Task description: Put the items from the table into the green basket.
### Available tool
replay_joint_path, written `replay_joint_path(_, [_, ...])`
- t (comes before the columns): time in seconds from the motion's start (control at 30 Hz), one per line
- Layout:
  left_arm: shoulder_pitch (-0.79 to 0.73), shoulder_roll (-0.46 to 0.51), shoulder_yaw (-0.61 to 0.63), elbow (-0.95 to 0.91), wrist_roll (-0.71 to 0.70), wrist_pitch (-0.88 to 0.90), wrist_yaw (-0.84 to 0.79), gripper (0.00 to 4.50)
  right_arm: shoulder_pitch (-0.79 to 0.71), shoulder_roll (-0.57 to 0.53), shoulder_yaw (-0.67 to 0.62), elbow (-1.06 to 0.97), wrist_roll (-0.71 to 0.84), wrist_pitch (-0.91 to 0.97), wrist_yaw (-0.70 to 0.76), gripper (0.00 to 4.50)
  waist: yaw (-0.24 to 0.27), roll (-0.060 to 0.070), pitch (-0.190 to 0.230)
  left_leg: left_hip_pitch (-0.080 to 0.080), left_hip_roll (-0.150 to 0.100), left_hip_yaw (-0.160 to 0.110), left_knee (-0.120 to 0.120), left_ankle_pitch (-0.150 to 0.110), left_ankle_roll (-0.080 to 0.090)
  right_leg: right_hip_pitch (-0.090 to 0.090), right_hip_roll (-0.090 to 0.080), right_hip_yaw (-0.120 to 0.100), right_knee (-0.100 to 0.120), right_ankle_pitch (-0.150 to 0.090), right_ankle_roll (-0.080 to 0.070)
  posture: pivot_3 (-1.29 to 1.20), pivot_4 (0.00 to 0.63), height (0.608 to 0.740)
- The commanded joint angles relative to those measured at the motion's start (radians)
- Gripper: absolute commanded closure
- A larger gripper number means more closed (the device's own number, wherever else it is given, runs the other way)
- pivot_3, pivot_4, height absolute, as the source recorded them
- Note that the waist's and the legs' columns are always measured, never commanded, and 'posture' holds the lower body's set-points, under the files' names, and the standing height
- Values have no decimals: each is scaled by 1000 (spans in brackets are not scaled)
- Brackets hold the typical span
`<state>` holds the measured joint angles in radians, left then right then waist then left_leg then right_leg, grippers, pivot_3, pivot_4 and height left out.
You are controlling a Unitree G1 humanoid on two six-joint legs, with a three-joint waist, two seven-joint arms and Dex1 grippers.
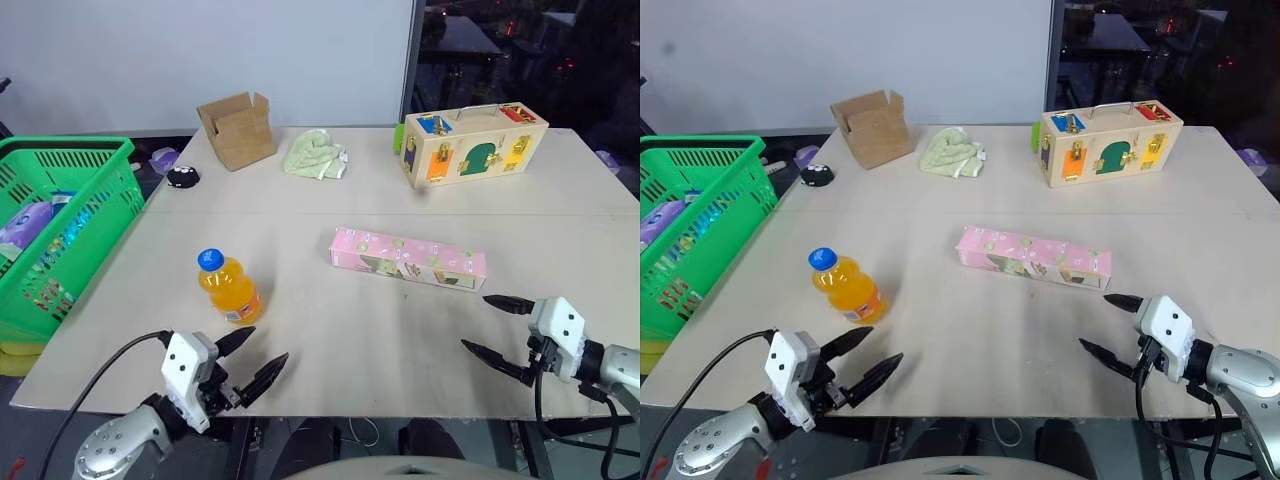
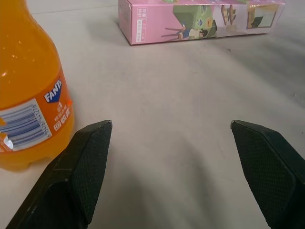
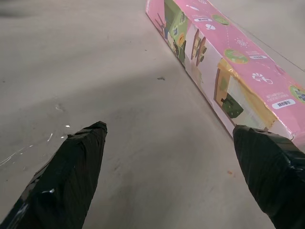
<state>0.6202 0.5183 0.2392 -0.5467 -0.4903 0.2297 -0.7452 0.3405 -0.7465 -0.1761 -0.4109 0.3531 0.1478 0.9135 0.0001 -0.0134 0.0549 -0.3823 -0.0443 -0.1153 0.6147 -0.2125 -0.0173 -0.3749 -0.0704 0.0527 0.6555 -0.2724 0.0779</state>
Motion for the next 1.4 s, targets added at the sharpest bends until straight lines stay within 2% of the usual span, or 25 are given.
replay_joint_path(0.03, [-3,4,18,21,18,-82,-45,335,-9,6,-19,-23,5,-24,-2,0,1,0,0,0,0,0,0,0,0,0,0,0,0,0,0,18,0,740])
replay_joint_path(0.23, [-65,54,-13,36,57,-173,-128,335,-10,76,4,-113,33,-32,-38,0,6,-1,0,0,11,18,0,0,0,0,0,-1,0,0,0,2,0,740])
replay_joint_path(0.4, [-149,88,-17,-39,16,-114,-119,335,-6,110,9,-169,59,-75,-26,0,7,-3,-1,0,16,27,1,0,0,0,1,0,0,0,0,-12,0,740])
replay_joint_path(0.53, [-264,151,-6,-105,-37,-30,-113,335,-40,132,26,-183,66,-66,-43,0,9,-3,-1,0,18,27,1,3,4,0,2,0,0,0,0,-20,0,740])
replay_joint_path(0.77, [-600,227,40,-182,-318,245,60,335,-78,157,41,-163,50,-56,-88,0,9,-3,-2,1,20,27,3,3,5,0,7,0,2,1,-2,-35,0,740])
replay_joint_path(0.83, [-793,251,62,-134,-470,361,191,335,-97,168,22,-166,71,-32,-117,0,8,-4,-1,1,20,27,3,3,5,1,8,0,3,1,-1,-39,0,740])
replay_joint_path(0.9, [-1017,337,23,-67,-509,502,233,335,-110,156,4,-160,80,21,-143,0,9,-7,1,1,20,25,5,3,5,1,10,-1,3,2,-2,-50,0,740])
replay_joint_path(0.97, [-1166,458,-62,-13,-470,613,164,335,-114,131,-13,-149,88,68,-147,0,-1,-9,1,-1,22,24,8,3,5,2,15,-1,5,2,-3,-63,0,740])
replay_joint_path(1.0, [-1234,487,-103,28,-473,648,111,335,-114,123,-28,-145,98,98,-158,0,-9,-8,1,-1,22,25,9,3,5,2,16,0,3,2,-3,-66,0,740])
replay_joint_path(1.03, [-1298,499,-139,76,-489,683,59,335,-113,117,-42,-142,110,122,-167,0,-16,-6,1,-1,22,26,9,3,5,2,16,1,3,2,-3,-72,0,740])
replay_joint_path(1.13, [-1457,506,-258,235,-421,683,-136,335,-98,103,-84,-139,135,164,-174,0,-34,-7,2,0,22,28,9,2,7,2,17,3,2,2,-3,-127,0,740])
replay_joint_path(1.2, [-1559,489,-345,364,-343,656,-263,335,-86,99,-105,-148,137,169,-175,0,-50,-7,2,0,23,28,9,2,7,2,18,3,3,2,-3,-150,0,740])
replay_joint_path(1.27, [-1658,455,-472,559,-204,570,-423,335,-73,99,-121,-161,134,162,-177,0,-67,-7,2,-1,24,28,9,2,7,2,18,3,3,2,-3,-186,0,740])
replay_joint_path(1.4, [-1791,324,-666,988,116,263,-605,335,-58,111,-133,-181,128,151,-197,0,-101,-5,1,0,23,28,10,2,7,2,19,4,3,2,-3,-246,0,740])
